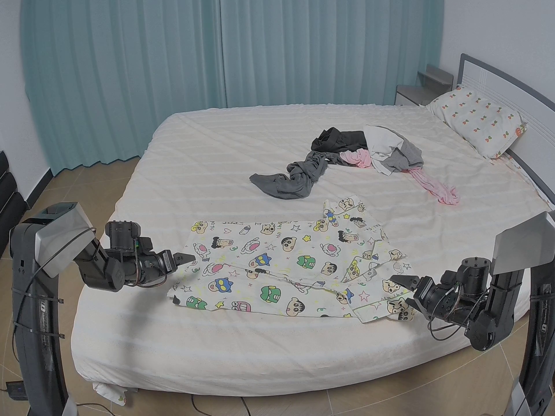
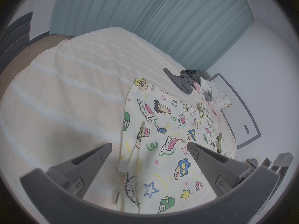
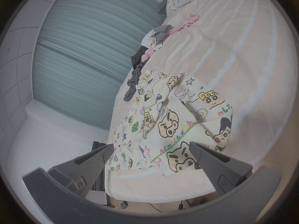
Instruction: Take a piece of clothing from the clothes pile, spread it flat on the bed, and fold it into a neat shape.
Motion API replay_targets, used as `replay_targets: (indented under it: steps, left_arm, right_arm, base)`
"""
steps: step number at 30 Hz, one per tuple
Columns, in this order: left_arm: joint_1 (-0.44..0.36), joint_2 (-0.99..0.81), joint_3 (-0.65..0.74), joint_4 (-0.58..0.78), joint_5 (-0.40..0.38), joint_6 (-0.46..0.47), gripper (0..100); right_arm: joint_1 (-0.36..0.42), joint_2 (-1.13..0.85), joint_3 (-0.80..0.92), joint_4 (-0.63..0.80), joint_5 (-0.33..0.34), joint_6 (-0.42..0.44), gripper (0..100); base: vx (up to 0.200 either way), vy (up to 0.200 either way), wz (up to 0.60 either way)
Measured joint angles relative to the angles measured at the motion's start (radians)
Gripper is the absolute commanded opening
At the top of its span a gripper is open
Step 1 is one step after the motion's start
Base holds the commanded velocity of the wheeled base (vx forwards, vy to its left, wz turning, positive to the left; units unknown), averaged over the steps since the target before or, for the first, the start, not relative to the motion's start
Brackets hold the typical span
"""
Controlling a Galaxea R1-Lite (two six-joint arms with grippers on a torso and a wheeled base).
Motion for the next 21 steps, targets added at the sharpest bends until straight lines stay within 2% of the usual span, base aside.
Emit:
replay_targets:
  steps: [3,14,15,21]
  left_arm:
    - [-0.006,-0.001,0.034,-0.036,-0.005,0.010,100]
    - [-0.025,-0.002,0.078,-0.036,-0.035,0.055,100]
    - [-0.041,0.005,0.086,-0.005,-0.031,0.099,0]
    - [-0.014,0.002,0.086,0.013,-0.025,0.143,0]
  right_arm:
    - [0.004,0.000,0.000,0.000,-0.001,0.000,100]
    - [0.006,0.000,0.000,0.000,-0.002,0.000,100]
    - [0.006,-0.002,0.000,0.000,-0.003,0.000,100]
    - [0.004,-0.005,0.000,0.000,-0.002,0.000,100]
  base:
    - [0.000,0.000,0.00]
    - [0.000,0.000,0.00]
    - [0.000,0.000,0.00]
    - [0.000,0.000,0.00]
